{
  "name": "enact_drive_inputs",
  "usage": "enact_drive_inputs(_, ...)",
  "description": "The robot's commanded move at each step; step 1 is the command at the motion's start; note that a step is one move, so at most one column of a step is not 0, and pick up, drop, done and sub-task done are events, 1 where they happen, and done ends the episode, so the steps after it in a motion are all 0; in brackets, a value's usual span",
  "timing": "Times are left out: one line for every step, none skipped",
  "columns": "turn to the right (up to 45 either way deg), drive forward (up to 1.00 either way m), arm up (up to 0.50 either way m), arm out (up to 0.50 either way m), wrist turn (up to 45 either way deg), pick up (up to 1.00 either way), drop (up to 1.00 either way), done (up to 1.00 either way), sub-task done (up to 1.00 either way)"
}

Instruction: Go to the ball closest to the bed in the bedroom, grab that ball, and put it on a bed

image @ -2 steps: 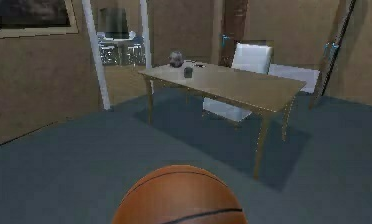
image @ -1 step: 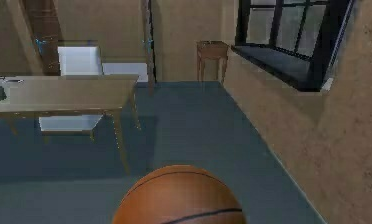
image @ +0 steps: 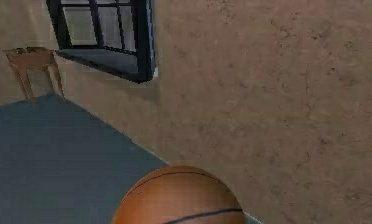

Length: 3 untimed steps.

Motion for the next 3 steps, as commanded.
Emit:
enact_drive_inputs(24.0,0.00,0.00,0.00,0.0,0.00,0.00,0.00,0.00)
enact_drive_inputs(0.0,0.00,0.00,0.48,0.0,0.00,0.00,0.00,0.00)
enact_drive_inputs(0.0,0.00,0.00,0.00,45.0,0.00,0.00,0.00,0.00)
